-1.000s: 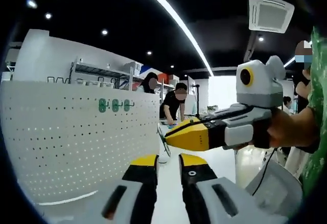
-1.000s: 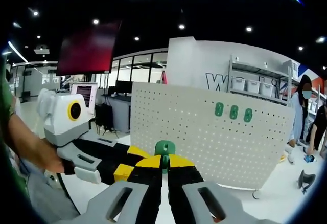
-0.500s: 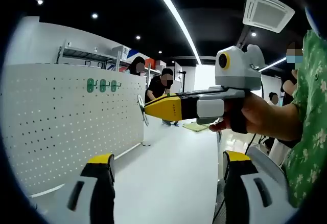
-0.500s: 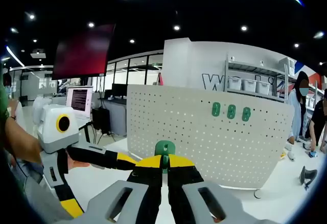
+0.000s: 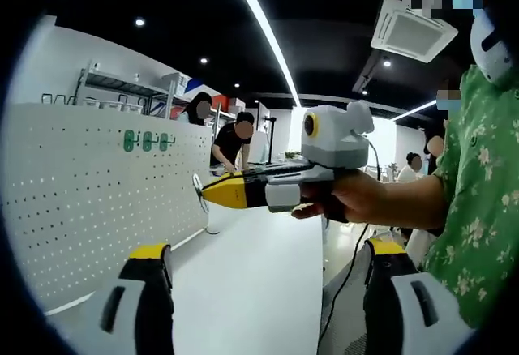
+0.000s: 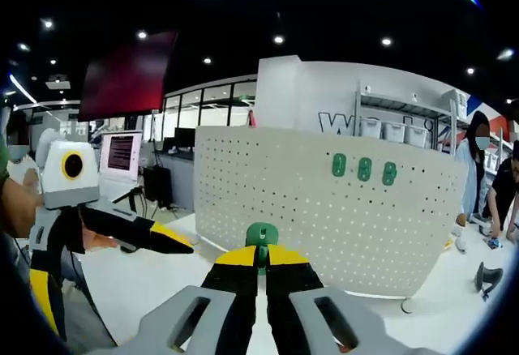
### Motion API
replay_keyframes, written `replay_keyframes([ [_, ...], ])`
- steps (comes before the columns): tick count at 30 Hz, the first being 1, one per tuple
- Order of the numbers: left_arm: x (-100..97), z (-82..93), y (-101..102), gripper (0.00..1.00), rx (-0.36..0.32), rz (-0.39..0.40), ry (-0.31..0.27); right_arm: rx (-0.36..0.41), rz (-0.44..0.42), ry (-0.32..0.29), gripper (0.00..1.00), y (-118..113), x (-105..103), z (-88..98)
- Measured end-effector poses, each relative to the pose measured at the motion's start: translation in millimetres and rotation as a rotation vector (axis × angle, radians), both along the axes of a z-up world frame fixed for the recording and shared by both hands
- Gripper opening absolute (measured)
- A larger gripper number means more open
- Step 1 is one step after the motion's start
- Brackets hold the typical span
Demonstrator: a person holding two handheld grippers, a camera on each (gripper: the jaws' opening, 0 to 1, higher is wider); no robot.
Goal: Insert the hook assembly into the mounting plate slot until the hook locks in place.
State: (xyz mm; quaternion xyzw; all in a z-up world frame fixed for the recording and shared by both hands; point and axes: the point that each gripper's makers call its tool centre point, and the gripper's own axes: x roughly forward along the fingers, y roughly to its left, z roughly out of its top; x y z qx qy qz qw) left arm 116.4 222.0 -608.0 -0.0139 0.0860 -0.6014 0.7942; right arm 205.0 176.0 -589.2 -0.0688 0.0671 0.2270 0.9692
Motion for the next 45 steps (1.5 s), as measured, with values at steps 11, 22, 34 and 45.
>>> replay_keyframes([
  [11, 29.3, -18.8, 75, 0.99, 0.034, 0.272, 0.027, -0.008, -0.017, -0.013, 0.01, 4, 32, -2.1],
  [22, 29.4, -9.3, 93, 0.99, 0.026, 0.353, -0.001, -0.003, -0.010, -0.044, 0.01, 19, 61, 8.7],
  [34, 31.1, -3.1, 96, 0.99, 0.014, 0.365, -0.003, 0.006, -0.020, -0.094, 0.01, 31, 102, 33.9],
  [45, 36.9, -4.4, 96, 0.98, 0.009, 0.359, 0.002, -0.005, -0.065, -0.157, 0.01, 32, 136, 56.0],
])
